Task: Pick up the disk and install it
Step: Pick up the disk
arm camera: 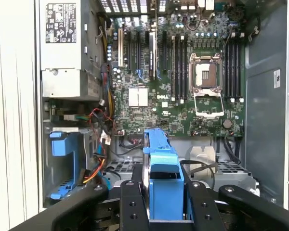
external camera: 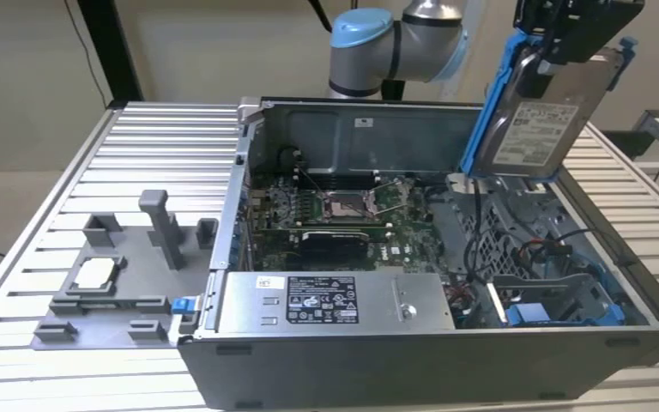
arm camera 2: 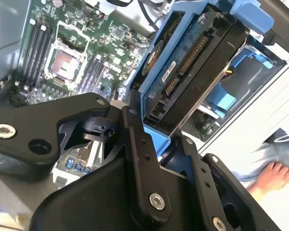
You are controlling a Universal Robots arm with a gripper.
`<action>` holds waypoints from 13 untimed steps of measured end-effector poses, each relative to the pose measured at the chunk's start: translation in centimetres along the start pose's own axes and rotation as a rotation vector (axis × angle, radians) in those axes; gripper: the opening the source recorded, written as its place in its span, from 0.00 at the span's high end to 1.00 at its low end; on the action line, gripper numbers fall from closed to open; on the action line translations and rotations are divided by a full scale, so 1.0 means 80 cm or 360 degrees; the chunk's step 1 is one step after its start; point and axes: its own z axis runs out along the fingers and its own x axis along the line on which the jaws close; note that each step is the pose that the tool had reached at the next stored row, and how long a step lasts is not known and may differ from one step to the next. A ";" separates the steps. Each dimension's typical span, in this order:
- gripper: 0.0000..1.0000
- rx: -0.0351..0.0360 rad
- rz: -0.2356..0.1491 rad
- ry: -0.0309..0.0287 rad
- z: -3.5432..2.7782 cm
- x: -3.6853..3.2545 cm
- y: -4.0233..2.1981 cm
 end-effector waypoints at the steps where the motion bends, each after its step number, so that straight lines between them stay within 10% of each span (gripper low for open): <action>1: 1.00 -0.0001 0.0000 0.00001 0.0000 0.0026 -0.0005; 8: 1.00 -0.0006 0.0000 0.00004 -0.0007 0.0172 -0.0042; 13: 1.00 -0.0006 0.0000 -0.00001 -0.0194 0.0188 -0.0044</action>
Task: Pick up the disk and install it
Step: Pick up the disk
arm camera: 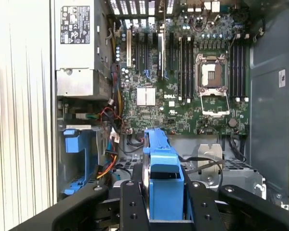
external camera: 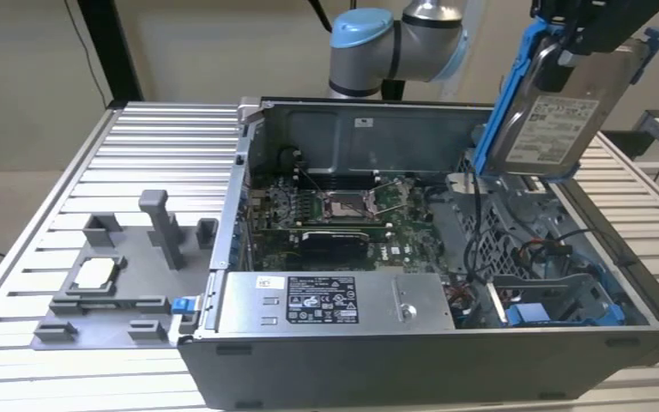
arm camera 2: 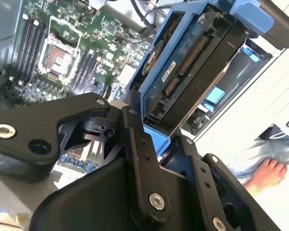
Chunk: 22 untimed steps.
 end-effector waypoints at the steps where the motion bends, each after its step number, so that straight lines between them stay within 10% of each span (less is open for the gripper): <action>1: 1.00 0.0000 0.0000 0.00002 -0.0019 0.0005 -0.0003; 22: 1.00 -0.0003 0.0000 -0.00008 -0.0047 0.0464 -0.0106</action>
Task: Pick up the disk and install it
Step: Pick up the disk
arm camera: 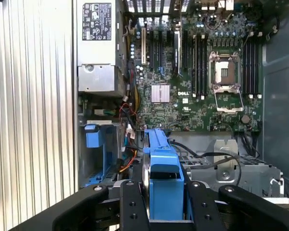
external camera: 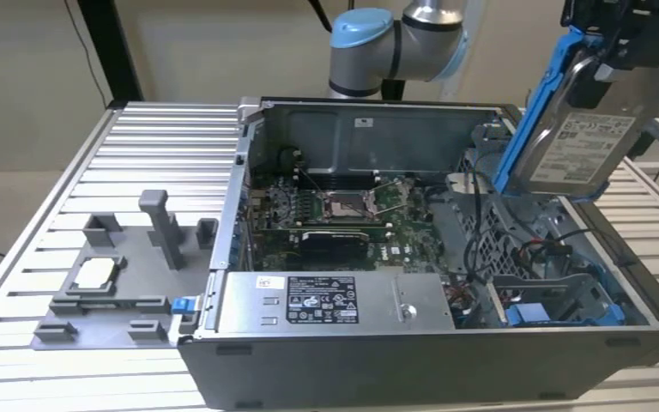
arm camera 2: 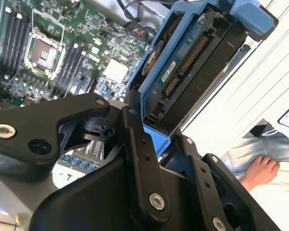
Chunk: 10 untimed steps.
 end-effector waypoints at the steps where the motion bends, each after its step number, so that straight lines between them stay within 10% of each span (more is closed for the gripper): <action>1: 1.00 0.0000 0.0000 -0.00006 0.0001 0.0027 -0.0003; 10: 1.00 0.0000 0.0000 -0.00046 0.0005 0.0277 -0.0029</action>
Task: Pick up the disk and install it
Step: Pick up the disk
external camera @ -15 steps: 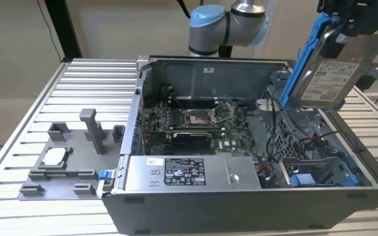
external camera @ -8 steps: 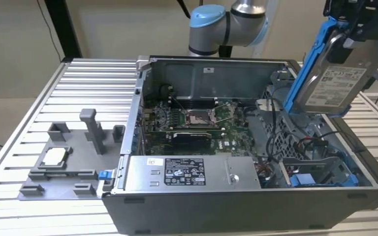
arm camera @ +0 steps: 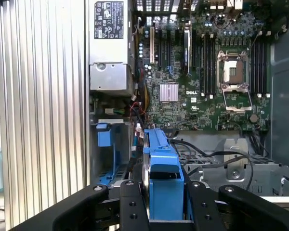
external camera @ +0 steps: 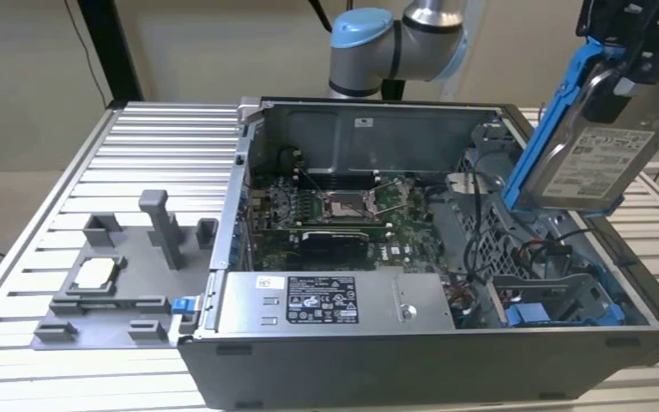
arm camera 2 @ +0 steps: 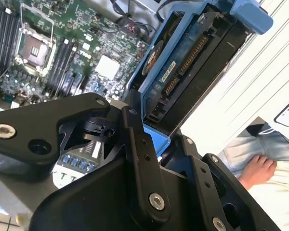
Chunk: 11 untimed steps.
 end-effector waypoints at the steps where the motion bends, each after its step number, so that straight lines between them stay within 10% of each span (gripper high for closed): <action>1: 1.00 0.0000 0.0000 -0.00005 0.0001 0.0027 -0.0003; 11: 1.00 0.0000 0.0000 -0.00037 0.0004 0.0314 -0.0036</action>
